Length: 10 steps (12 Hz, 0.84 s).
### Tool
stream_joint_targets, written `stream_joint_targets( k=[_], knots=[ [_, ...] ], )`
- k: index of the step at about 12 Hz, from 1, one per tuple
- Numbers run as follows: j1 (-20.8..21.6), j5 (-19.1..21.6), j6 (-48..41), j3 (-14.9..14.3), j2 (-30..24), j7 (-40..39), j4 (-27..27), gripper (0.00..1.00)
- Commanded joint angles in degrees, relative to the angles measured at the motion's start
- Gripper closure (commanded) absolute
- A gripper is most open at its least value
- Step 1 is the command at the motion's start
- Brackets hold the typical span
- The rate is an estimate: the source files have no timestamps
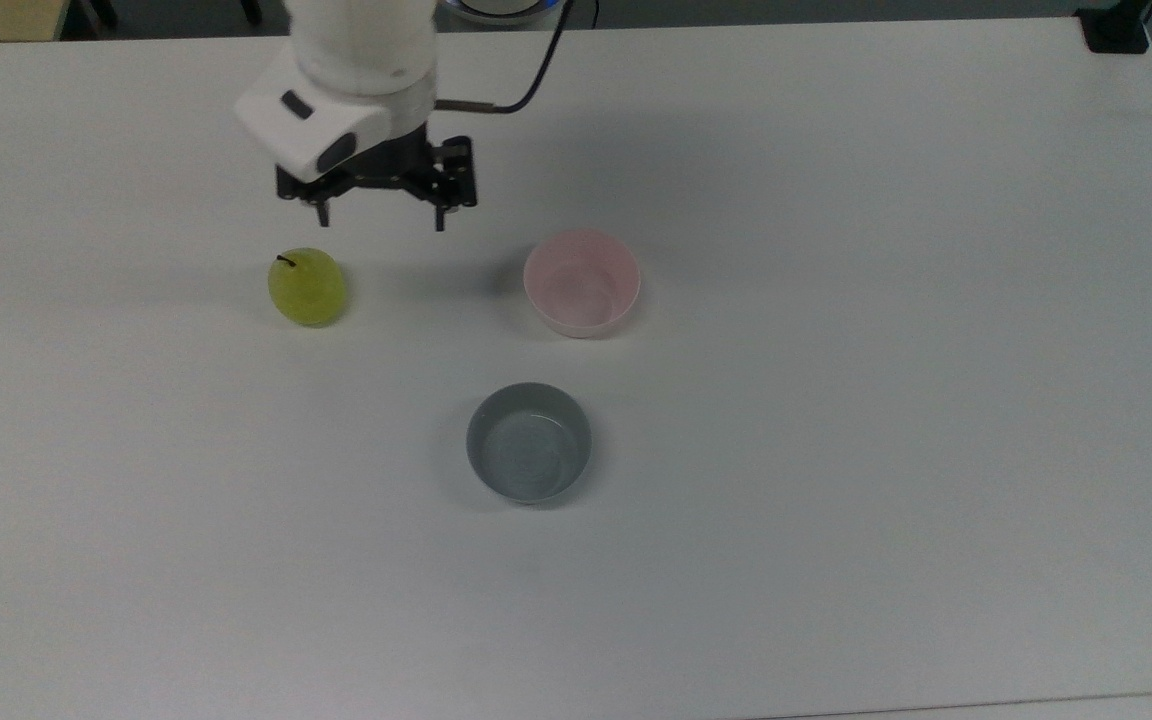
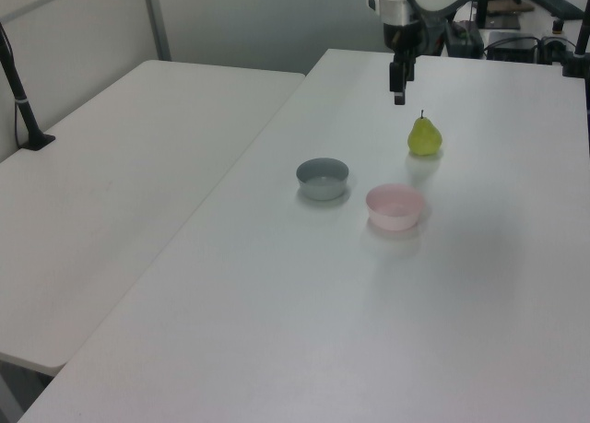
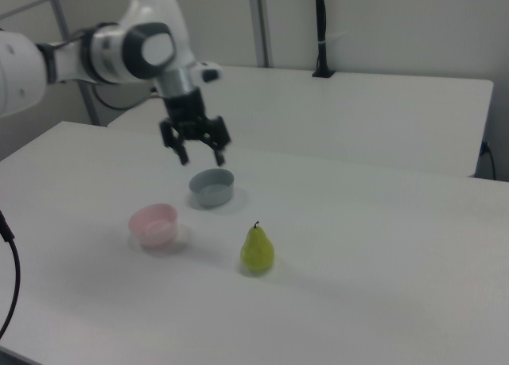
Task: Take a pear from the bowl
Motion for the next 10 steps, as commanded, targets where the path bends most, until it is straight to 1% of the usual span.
stream_joint_targets(
  k=[1,2,3,4,6,10],
  knots=[
    [6.7,0.1,-4.0,-0.3,-5.7,6.8,-1.1,0.0],
    [7.1,1.8,-5.0,-0.3,-7.3,8.1,-1.2,0.0],
    [7.1,4.5,-5.5,-0.3,-8.7,8.1,-1.2,0.0],
    [7.2,6.0,-6.7,-0.3,-9.7,8.1,-1.2,0.0],
    [7.5,6.1,-9.9,-0.3,-11.0,7.8,-1.3,0.0],
    [6.9,6.1,-10.1,-0.8,-11.2,7.5,-1.4,0.0]
  ],
)
